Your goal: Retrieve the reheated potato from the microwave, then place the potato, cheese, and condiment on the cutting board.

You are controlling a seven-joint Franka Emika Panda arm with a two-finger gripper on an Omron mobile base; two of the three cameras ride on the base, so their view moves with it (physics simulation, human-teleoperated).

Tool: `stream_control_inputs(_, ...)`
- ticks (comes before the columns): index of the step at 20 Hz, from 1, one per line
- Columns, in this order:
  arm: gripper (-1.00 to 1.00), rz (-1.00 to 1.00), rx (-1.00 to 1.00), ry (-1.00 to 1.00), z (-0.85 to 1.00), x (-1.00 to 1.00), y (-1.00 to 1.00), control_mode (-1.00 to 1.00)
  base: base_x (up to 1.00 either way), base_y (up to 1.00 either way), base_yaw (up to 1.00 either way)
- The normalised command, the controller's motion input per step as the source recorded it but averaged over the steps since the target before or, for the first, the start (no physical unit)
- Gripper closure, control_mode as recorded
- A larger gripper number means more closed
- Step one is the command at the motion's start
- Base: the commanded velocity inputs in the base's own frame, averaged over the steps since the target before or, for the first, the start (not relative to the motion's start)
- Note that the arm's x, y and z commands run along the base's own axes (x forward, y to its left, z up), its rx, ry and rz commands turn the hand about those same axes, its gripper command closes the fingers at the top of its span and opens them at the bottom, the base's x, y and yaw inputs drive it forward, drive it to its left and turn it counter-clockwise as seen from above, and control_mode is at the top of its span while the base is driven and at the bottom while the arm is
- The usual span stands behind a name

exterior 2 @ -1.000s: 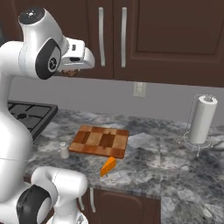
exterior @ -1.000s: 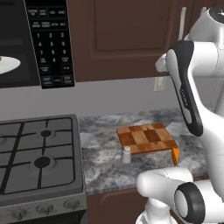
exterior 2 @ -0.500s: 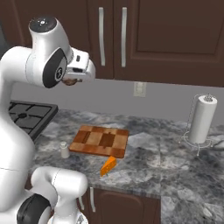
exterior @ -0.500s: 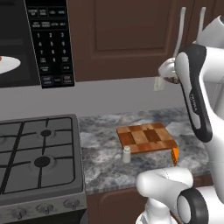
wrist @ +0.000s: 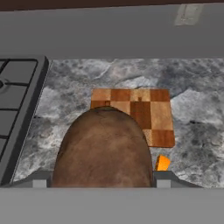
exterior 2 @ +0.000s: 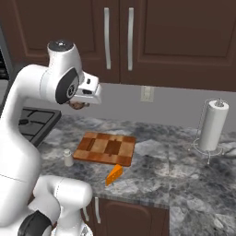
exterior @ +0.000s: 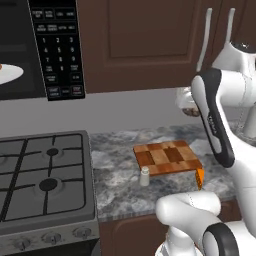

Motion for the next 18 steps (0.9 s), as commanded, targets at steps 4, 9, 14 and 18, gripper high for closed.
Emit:
stream_control_inputs(4, 1.00, 0.00, 0.01, 0.24, -0.71, 0.31, 0.00, -1.00, 0.00, 0.00, 0.00)
stream_control_inputs(9, 1.00, 0.00, 0.01, 0.18, -0.79, 0.48, 0.00, -1.00, 0.00, 0.00, 0.00)
stream_control_inputs(14, 1.00, 0.00, 0.00, 0.17, -0.78, 0.68, 0.00, -1.00, 0.00, 0.00, 0.00)
stream_control_inputs(18, 1.00, 0.00, 0.00, 0.13, -0.74, 0.53, -0.03, -1.00, 0.00, 0.00, 0.00)
